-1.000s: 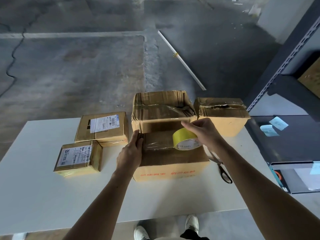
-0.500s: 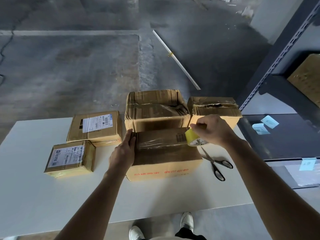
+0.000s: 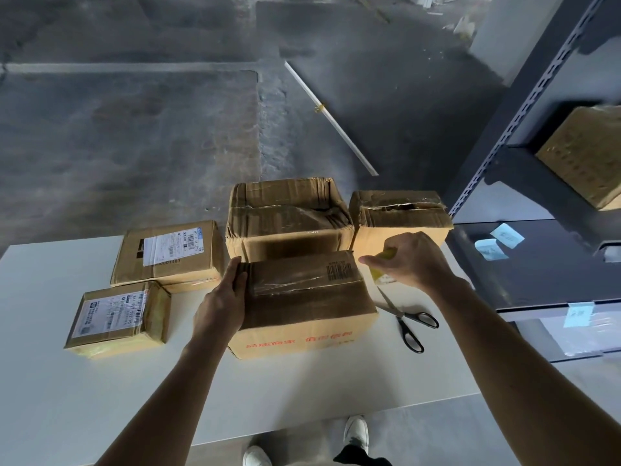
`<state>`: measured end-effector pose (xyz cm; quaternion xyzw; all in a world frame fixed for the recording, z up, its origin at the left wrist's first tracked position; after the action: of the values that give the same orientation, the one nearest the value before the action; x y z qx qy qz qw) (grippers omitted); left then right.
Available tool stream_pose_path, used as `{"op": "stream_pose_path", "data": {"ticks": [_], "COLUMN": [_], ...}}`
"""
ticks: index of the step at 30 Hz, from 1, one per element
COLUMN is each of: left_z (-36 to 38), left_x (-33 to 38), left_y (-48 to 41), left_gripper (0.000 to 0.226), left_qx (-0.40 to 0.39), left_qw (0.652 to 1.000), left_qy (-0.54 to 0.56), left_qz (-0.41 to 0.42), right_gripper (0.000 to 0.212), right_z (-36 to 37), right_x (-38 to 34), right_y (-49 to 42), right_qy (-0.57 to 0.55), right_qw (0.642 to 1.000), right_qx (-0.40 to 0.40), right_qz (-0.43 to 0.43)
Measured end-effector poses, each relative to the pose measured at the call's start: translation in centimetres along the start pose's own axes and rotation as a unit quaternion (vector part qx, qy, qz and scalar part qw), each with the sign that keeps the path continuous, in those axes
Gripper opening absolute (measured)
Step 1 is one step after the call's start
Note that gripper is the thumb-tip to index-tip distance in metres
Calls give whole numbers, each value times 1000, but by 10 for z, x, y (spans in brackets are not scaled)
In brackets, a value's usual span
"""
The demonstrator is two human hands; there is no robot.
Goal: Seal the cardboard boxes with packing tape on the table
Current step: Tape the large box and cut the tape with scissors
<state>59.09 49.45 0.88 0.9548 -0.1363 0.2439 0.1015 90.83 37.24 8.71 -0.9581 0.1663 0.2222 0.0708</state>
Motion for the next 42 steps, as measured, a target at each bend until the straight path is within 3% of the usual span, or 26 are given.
{"op": "stream_pose_path", "data": {"ticks": [6,13,17,22,25,32,42], "left_z": [-3,-6,-7,4,8,15,18], "left_x": [3,13,34,51,48,55,64], "left_y": [1,5,5,7,6,6,8], "left_gripper": [68,75,61,59,67,63,88], "left_qx": [-12,-51,19,27,5,-25,-16], "left_qw": [1000,995,982,977,976,970,968], "left_qy": [0,-83,-185,-180,-185,-222,-240], "left_qz": [13,17,44,115,113,95,67], "right_gripper": [45,48,49,46,44,44,43], "right_z": [6,14,16,14,17,19,21], "right_x": [8,13,14,17,19,21,20], "right_y": [2,1,-1,-1,-2,0,4], "right_qy": [-3,-30,-53,-56,-48,-58,-58], "right_qw": [1000,999,998,998,999,998,997], "right_qx": [1,8,8,8,8,9,14], "right_qz": [20,-8,-26,-24,-21,-30,-39]}}
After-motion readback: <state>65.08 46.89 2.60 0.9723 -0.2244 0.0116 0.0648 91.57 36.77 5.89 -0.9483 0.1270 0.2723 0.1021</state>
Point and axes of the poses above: each hand's wrist, its own y-axis away from the middle knuckle, its own z-axis out of the palm, x = y × z, the point moved 6 cm from there along -y, towards the middle knuckle, and after that the axes turned 5 degrees about -y, right-handed, at the moved point
